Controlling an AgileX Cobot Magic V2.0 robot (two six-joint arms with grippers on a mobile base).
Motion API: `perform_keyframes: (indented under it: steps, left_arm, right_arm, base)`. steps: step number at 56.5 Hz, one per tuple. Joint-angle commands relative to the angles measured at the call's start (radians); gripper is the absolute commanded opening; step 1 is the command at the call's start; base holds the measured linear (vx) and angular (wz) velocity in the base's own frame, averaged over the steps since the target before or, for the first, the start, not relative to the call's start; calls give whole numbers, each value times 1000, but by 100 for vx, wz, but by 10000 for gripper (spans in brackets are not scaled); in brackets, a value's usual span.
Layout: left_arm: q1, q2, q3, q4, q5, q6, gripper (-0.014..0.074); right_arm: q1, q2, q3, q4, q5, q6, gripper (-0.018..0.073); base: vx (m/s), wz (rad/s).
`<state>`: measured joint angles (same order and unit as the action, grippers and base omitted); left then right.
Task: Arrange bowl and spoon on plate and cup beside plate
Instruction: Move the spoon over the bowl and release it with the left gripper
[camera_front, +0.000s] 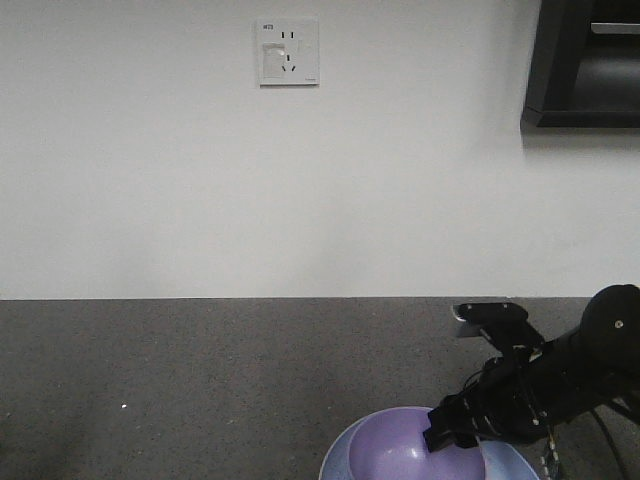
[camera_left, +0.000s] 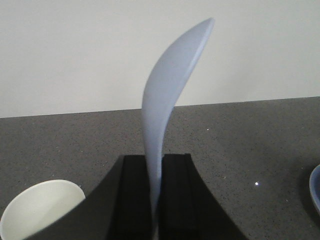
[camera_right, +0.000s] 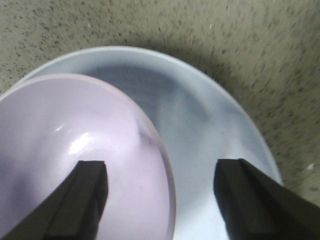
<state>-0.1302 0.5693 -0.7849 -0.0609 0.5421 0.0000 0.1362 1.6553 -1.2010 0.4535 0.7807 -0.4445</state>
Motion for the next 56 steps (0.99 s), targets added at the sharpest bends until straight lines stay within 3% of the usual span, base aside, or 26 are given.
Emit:
perform_keyframes:
  steps: [1,6,11,14,22,30,38,56]
  left_arm:
    - [-6,4,-27,-34,-71,-12,-6]
    - [-6,9,-31,-78,-62,0,-6]
    - [-6,43,-64,-143,-4,91,-6]
    - [-6,72,-92,-189,39,163,-6]
    - [-6,203,-201,-356,171,397,-3]
    - [-6,391,-298,-596,250,587,0]
    - [-74,581,-378,-768,280,676,0]
    - [-338,958,-592,-768,313,640,0]
  right_arm:
    - [-4,-104,-56,-21,-20,-18,561]
    - [-4,-185,-63,-56,-5,8,538]
    - [-4,-272,-54,-104,22,98,456]
    - [-4,-338,-39,-147,27,133,356]
    - [-4,-507,50,-239,-3,162,-20]
    - [-4,-663,166,-247,-52,195,-13]
    - [-4,-759,257,-255,-71,214,-11]
    - [-4,-807,318,-273,-44,236,-11]
  base:
    - [0,0]
    - [0,0]
    - [0,0]
    - [0,0]
    - [0,0]
    - [0,0]
    - [0,0]
    - [0,0]
